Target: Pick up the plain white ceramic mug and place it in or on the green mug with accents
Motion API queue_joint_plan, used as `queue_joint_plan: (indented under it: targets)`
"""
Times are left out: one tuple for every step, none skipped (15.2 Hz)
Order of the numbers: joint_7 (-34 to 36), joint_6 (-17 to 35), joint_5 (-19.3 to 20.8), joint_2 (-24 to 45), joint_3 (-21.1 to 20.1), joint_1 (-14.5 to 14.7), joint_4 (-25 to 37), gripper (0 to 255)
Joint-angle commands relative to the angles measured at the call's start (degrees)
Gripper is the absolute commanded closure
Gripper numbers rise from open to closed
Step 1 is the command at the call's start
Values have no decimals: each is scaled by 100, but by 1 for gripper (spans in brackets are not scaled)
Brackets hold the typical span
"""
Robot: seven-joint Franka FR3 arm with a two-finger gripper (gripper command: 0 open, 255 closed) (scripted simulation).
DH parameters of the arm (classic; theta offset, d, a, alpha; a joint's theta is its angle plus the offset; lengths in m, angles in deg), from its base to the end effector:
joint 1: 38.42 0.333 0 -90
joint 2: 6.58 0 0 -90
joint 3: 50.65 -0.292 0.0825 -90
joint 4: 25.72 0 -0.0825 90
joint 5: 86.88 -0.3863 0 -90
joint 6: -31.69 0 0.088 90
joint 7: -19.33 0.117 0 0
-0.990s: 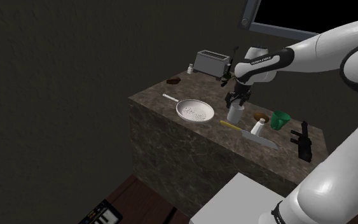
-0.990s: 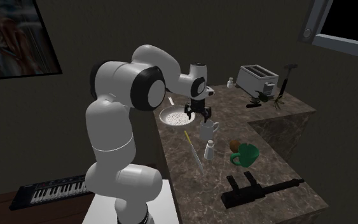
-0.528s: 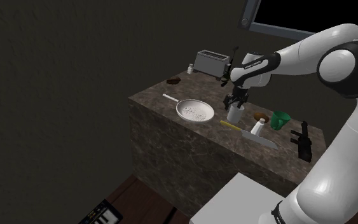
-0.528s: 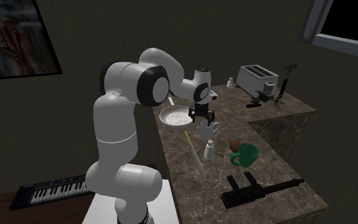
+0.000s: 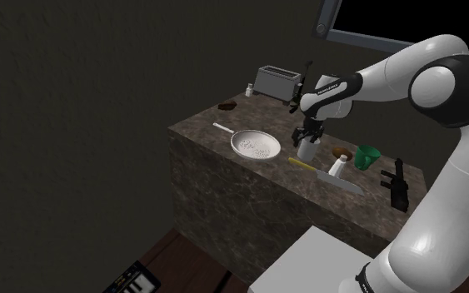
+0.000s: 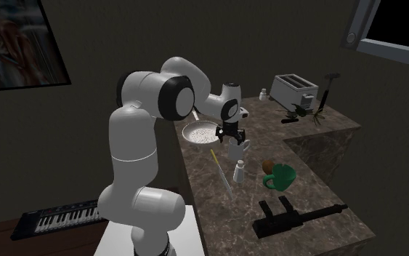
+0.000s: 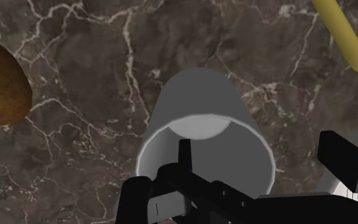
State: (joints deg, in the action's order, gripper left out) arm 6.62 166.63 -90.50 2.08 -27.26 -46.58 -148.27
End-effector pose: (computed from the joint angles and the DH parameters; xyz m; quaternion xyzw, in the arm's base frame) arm 0.4838 -0.2942 0.3127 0.9826 -0.1815 0.0339 0.0209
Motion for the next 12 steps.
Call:
queue_joint_plan:
  targets:
    - [0, 3, -2, 3, -1, 0, 1, 0]
    - [0, 3, -2, 3, -1, 0, 1, 0]
    - [0, 2, -2, 3, -1, 0, 0, 255]
    - [0, 2, -2, 3, -1, 0, 1, 255]
    - [0, 2, -2, 3, -1, 0, 1, 255]
    - [0, 2, -2, 3, -1, 0, 1, 255]
    - [0, 2, -2, 3, -1, 0, 1, 255]
    - [0, 2, -2, 3, -1, 0, 1, 255]
    - [0, 3, -1, 2, -1, 0, 0, 255]
    - [1, 3, -1, 2, -1, 0, 0, 255]
    - [0, 3, -2, 3, -1, 0, 0, 255]
    - [0, 3, -2, 3, -1, 0, 1, 255]
